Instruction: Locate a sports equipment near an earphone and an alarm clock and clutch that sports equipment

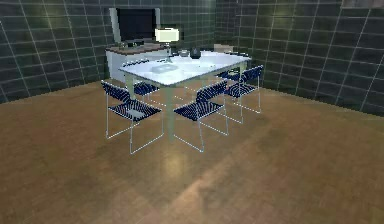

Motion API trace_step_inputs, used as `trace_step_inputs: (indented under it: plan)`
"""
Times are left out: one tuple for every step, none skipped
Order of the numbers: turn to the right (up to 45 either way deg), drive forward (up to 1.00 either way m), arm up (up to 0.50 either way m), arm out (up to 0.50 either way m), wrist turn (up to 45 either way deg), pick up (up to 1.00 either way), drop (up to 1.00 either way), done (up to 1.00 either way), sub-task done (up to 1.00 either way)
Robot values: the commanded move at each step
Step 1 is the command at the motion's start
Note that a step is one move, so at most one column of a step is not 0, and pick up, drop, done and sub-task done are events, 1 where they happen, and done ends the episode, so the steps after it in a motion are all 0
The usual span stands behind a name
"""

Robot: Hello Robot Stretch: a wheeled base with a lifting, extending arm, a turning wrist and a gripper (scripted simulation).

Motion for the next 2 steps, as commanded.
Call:
trace_step_inputs:
  plan:
    - [-12.0,0.0,0.0,0.0,0.0,0.0,0.0,0.0,0.0]
    - [0.0,0.6,0.0,0.0,0.0,0.0,0.0,0.0,0.0]
